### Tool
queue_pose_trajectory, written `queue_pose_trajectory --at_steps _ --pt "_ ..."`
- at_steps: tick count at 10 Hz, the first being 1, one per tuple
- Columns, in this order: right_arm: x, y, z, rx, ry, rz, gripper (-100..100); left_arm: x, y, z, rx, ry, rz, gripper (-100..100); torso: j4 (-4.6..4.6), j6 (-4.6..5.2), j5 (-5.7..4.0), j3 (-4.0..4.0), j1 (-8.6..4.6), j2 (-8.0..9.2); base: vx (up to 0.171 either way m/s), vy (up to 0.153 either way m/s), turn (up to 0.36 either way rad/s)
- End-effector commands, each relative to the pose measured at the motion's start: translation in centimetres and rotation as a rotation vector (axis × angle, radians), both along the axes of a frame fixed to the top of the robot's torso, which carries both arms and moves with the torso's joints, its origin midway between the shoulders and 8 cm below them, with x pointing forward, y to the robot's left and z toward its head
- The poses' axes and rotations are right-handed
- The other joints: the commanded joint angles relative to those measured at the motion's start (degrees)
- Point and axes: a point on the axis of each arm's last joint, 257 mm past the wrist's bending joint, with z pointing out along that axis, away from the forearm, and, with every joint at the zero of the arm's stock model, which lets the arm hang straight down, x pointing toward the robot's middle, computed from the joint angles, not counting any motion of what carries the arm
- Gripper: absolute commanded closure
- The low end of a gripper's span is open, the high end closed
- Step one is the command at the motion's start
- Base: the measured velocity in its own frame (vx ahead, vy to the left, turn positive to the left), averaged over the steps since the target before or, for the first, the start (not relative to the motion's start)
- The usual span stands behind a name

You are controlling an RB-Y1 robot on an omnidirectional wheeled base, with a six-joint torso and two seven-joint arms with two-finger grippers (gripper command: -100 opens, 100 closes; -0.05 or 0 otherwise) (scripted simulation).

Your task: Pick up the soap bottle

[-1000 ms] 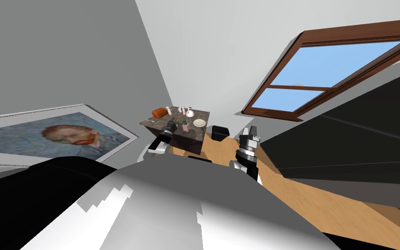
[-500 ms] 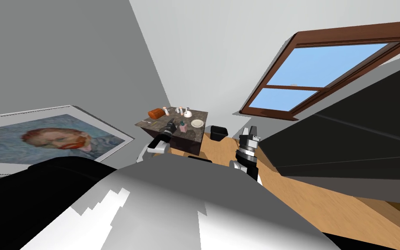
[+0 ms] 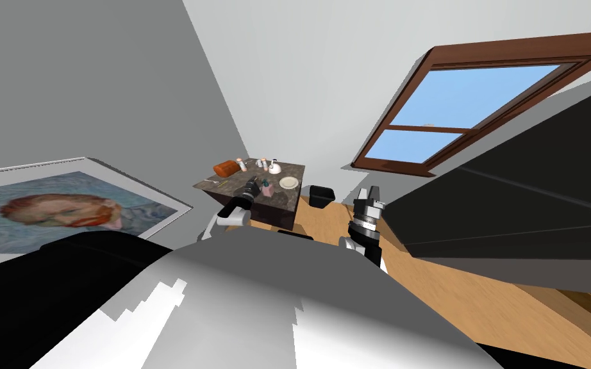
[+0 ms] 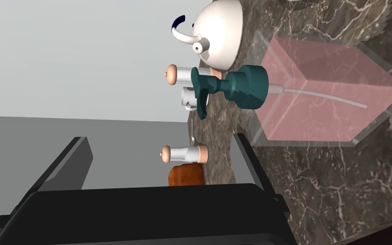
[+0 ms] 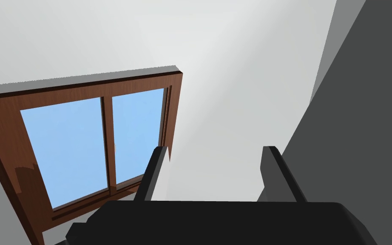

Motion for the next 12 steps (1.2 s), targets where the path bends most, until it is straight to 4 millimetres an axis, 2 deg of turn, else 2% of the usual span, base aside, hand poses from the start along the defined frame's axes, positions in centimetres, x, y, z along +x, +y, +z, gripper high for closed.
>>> queue_pose_trajectory --at_steps 1,8,9,10,11,12 --pt "0.0 0.0 0.0 0.000 0.000 0.000 0 -0.2 0.1 -0.6 -0.034 0.019 0.017 -100 0.00 0.00 0.00 0.00 0.00 0.00 0.026 -0.028 -0.031" --pt "0.0 0.0 0.0 0.000 0.000 0.000 0 -0.6 0.1 -1.9 -0.146 0.049 0.067 -100 0.02 0.00 0.02 0.04 0.08 0.08 0.015 -0.015 -0.016" --pt "0.0 0.0 0.0 0.000 0.000 0.000 0 -0.6 0.1 -2.0 -0.149 0.051 0.068 0 0.02 -0.01 0.02 0.06 0.11 0.10 0.000 0.000 0.000" --pt "0.0 0.0 0.0 0.000 0.000 0.000 0 -0.6 0.1 -2.0 -0.149 0.051 0.068 -100 0.02 -0.01 0.03 0.07 0.13 0.11 0.000 0.000 0.000" --pt "0.0 0.0 0.0 0.000 0.000 0.000 0 -0.6 0.1 -2.0 -0.149 0.051 0.068 100 0.03 -0.01 0.03 0.07 0.14 0.12 0.000 0.000 0.000" --pt "0.0 0.0 0.0 0.000 0.000 0.000 0 -0.6 0.1 -2.0 -0.149 0.051 0.068 100 0.03 -0.01 0.03 0.07 0.14 0.12 0.000 0.000 0.000"
